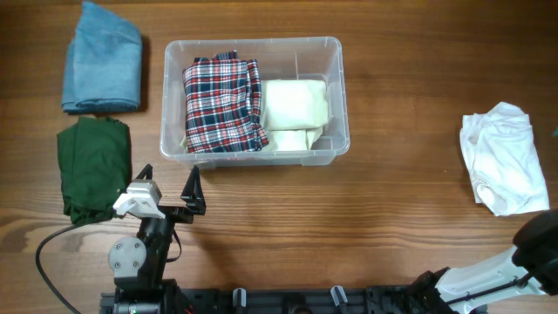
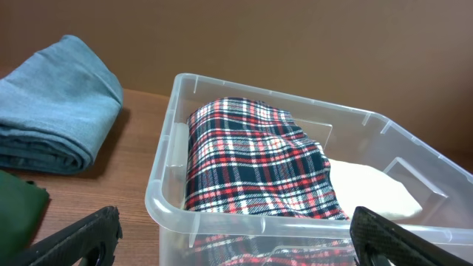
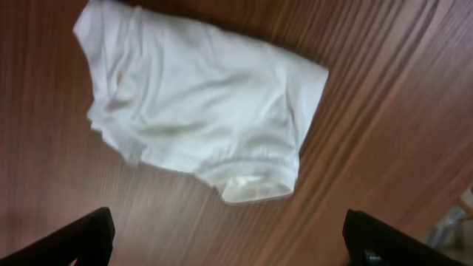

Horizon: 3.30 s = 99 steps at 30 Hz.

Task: Pack container
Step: 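Move the right gripper down over the crumpled white shirt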

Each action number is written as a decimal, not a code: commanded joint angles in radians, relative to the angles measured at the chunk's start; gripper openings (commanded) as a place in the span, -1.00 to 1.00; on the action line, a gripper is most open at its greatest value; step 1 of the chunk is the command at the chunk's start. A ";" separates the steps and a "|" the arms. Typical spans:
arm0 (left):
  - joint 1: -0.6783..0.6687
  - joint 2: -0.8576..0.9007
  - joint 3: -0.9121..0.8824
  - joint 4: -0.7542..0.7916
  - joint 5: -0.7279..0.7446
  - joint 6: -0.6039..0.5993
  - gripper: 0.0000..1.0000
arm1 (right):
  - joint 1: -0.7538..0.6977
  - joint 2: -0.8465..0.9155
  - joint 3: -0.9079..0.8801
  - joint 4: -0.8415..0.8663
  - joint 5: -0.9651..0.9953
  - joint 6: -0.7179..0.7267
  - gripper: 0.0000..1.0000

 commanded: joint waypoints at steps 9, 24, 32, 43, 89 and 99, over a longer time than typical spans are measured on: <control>0.005 -0.005 -0.006 -0.001 -0.010 -0.005 0.99 | -0.018 -0.019 -0.218 0.401 -0.159 -0.480 0.99; 0.005 -0.005 -0.006 -0.001 -0.010 -0.005 0.99 | -0.027 -0.018 -0.587 0.705 -0.106 -0.512 0.99; 0.005 -0.005 -0.006 -0.001 -0.010 -0.005 1.00 | -0.132 -0.019 -0.590 0.542 0.092 0.029 0.99; 0.005 -0.005 -0.006 -0.001 -0.010 -0.005 1.00 | -0.214 -0.021 -0.704 0.579 0.001 0.079 0.99; 0.005 -0.005 -0.006 -0.001 -0.010 -0.005 0.99 | -0.156 -0.307 -0.921 0.954 -0.196 0.004 0.95; 0.005 -0.005 -0.006 -0.001 -0.010 -0.005 1.00 | 0.039 -0.382 -0.860 1.108 -0.301 -0.329 0.99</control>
